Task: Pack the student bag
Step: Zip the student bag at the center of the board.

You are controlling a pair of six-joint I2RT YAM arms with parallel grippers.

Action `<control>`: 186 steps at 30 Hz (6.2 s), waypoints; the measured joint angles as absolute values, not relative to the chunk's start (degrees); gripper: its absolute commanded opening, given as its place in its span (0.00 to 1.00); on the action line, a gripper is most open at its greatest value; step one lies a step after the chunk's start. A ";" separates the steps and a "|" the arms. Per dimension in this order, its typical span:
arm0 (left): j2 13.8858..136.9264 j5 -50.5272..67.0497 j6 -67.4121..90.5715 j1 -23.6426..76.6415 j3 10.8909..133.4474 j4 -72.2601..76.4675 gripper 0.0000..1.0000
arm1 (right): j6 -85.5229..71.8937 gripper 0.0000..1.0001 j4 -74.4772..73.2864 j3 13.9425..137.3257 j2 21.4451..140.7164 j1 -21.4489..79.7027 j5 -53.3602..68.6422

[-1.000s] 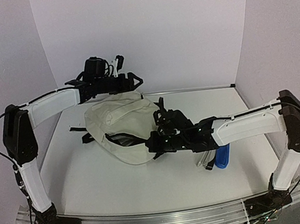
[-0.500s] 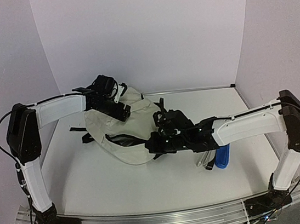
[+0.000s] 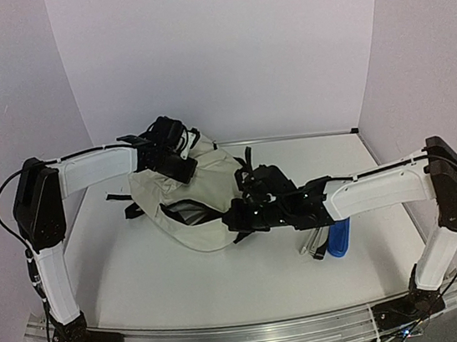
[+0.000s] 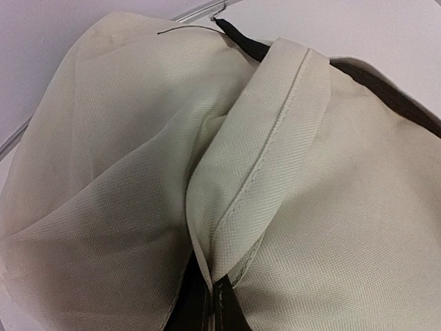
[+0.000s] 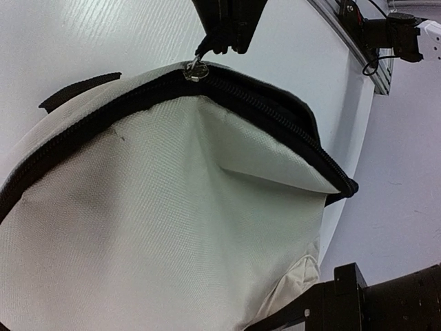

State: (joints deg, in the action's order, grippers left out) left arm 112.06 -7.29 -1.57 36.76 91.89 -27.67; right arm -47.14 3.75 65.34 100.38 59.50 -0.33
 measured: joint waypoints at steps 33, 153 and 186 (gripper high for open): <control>111.25 -10.95 14.24 38.53 90.88 -28.05 0.00 | -41.60 0.00 -0.15 77.58 109.39 67.07 -0.36; 85.42 14.17 40.88 37.74 57.60 -26.95 0.00 | -41.42 0.00 6.90 65.10 102.93 39.20 5.67; 84.45 27.51 29.93 30.92 56.43 -27.65 0.00 | 9.76 0.56 -1.09 81.72 106.04 62.07 0.25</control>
State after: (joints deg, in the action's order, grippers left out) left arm 84.45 27.51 29.93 30.92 56.43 -27.65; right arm 9.76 -1.09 81.72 106.04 62.07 0.25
